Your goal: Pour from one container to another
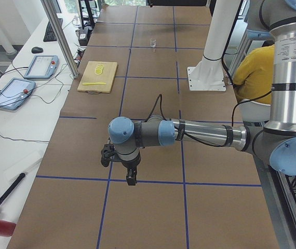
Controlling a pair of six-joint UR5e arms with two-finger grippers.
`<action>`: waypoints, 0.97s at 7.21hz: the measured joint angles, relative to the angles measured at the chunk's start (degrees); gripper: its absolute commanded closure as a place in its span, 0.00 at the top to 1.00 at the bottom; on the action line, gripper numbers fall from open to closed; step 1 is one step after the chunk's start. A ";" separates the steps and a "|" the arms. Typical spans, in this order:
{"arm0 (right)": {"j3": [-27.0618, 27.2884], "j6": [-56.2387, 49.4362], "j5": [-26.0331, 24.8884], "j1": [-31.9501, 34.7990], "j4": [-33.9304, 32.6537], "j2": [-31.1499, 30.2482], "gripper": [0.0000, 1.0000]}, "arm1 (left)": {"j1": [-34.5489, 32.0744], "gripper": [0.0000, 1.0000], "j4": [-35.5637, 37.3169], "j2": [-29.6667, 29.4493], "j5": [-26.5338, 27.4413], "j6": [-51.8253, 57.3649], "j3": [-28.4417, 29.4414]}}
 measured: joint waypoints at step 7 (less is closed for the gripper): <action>0.21 0.01 0.06 -0.16 1.54 0.21 1.00 | 0.44 1.00 0.39 0.00 0.29 0.21 -0.02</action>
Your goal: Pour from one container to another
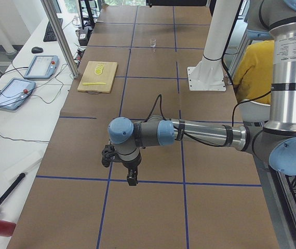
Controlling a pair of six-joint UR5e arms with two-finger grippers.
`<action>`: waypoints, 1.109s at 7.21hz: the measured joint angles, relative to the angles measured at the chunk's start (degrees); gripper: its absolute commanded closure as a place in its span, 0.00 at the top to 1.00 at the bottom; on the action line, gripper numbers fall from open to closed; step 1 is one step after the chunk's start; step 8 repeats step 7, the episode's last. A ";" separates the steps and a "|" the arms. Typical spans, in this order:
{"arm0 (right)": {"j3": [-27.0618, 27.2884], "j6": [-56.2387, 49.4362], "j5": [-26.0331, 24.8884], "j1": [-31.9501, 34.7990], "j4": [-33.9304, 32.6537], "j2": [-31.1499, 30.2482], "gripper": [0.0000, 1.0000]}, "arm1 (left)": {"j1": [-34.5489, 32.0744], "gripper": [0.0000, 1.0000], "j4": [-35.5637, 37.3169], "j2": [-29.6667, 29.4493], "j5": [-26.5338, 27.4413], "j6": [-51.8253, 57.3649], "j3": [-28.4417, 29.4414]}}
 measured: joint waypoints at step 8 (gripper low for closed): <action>-3.29 -3.72 5.73 4.67 0.07 -3.99 1.00 | 0.09 1.00 -0.24 -1.00 -0.03 0.00 0.10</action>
